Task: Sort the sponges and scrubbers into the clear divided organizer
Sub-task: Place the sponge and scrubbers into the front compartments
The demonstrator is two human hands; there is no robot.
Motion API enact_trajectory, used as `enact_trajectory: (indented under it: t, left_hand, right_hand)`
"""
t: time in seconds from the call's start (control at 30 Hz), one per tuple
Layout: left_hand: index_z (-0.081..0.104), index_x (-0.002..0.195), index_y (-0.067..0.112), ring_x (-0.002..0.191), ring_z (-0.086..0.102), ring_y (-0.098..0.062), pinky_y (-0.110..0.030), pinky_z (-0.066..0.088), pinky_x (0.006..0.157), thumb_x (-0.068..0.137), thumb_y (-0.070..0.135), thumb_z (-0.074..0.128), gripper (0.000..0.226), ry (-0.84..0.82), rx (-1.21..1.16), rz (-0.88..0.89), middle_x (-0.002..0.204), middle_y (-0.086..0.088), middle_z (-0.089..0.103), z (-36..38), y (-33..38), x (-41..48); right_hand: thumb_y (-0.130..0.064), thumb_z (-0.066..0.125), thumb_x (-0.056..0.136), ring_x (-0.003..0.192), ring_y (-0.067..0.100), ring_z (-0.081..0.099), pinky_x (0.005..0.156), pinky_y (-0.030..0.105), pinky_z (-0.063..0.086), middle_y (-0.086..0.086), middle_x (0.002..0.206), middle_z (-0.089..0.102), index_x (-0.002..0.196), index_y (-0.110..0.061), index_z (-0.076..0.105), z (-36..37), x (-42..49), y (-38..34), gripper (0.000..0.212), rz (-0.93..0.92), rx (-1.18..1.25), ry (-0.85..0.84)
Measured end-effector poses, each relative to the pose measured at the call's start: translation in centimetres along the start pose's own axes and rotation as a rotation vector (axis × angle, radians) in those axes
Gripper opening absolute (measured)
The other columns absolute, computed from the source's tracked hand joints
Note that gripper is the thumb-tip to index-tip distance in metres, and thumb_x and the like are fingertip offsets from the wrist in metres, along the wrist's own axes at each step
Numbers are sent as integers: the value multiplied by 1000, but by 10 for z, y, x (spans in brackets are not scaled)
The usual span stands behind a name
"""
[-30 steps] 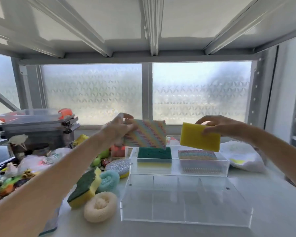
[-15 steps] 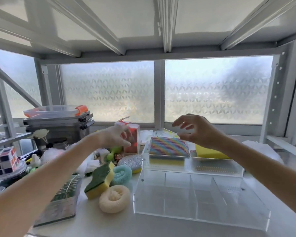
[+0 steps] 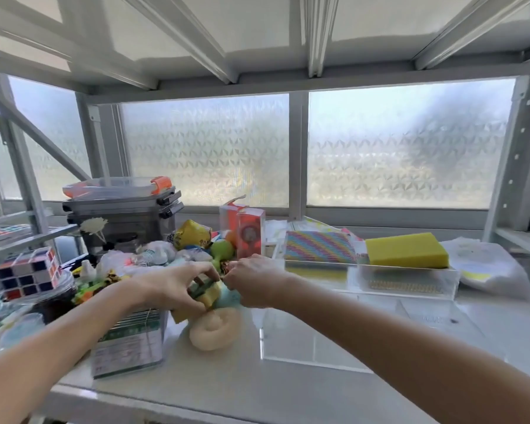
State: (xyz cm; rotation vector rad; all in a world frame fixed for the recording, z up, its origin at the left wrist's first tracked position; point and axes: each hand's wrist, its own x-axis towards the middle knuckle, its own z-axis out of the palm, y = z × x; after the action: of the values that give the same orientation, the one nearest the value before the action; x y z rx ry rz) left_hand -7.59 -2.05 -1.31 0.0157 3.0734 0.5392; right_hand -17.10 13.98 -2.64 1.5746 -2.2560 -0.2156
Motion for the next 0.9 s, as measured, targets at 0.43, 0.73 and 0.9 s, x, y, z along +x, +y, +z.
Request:
enact_trajectory:
  t: [0.43, 0.73, 0.9]
  left_hand:
    - [61, 110, 4, 72, 61, -6, -15, 51, 59, 88, 20, 61, 27, 56, -552, 91, 90, -4, 60, -49, 82, 8]
    - [61, 111, 13, 91, 59, -15, -27, 50, 80, 87, 24, 61, 27, -8, -122, -81, 99, -1, 61, -11, 116, 45]
    - [47, 110, 13, 90, 54, -19, -31, 49, 79, 81, 30, 67, 39, 97, -22, -134, 101, -6, 55, 15, 122, 49]
  right_hand:
    - [-15, 69, 86, 62, 8, 60, 61, 20, 49, 8, 75, 71, 101, -21, 61, -98, -200, 138, 18, 360, 743, 18]
    - [-52, 70, 69, 65, 11, 66, 66, 32, 59, -6, 81, 69, 84, -34, 66, -57, -264, 152, 23, 660, 412, -250]
    - [-50, 69, 78, 71, 6, 62, 63, 19, 50, -12, 79, 66, 82, -35, 68, -38, -257, 144, 16, 643, 354, -237]
